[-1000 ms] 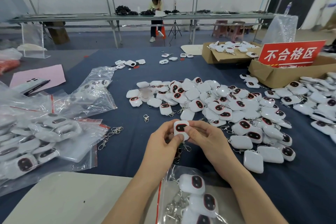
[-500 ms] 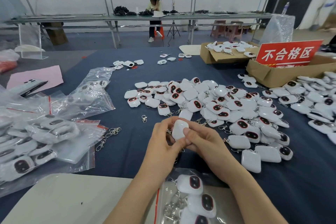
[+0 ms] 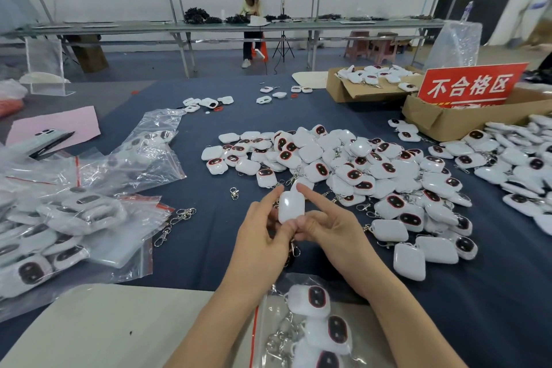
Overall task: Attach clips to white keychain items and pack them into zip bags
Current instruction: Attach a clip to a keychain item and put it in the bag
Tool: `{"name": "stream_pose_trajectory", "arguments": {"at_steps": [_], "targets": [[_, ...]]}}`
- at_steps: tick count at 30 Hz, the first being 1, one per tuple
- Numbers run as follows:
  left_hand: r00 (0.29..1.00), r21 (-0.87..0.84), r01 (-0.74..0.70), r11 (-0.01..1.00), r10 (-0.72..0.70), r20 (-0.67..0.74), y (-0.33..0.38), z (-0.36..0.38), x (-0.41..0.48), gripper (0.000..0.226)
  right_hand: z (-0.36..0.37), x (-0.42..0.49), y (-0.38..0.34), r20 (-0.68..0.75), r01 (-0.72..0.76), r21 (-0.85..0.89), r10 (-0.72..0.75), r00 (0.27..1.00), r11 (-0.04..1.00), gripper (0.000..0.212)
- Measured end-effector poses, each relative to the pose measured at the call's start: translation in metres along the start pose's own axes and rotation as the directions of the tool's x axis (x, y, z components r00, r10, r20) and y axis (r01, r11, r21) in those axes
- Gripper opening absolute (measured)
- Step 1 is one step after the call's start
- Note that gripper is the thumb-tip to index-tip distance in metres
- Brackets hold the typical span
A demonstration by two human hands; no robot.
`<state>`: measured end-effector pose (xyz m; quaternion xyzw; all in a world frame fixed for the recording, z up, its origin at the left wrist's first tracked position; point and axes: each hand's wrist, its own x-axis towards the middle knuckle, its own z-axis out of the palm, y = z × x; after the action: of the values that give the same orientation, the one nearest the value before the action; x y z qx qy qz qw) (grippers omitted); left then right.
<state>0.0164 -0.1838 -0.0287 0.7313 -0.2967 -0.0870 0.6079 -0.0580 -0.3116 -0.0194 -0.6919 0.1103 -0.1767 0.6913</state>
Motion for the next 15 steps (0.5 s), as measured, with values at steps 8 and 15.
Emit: {"name": "stream_pose_trajectory", "arguments": {"at_steps": [8, 15], "targets": [[0.999, -0.005, 0.016, 1.0, -0.016, -0.032, 0.0035, -0.0014, -0.0007, 0.06, 0.0034, -0.0018, -0.0035, -0.065, -0.061, 0.079, 0.066, 0.996, 0.995, 0.044], [0.995, -0.12, 0.071, 0.99, -0.078, -0.055, 0.0095, -0.0003, 0.0001, 0.059, 0.0082, -0.0046, -0.0098, -0.195, -0.078, 0.223, 0.122, 0.973, 0.972, 0.037]]}}
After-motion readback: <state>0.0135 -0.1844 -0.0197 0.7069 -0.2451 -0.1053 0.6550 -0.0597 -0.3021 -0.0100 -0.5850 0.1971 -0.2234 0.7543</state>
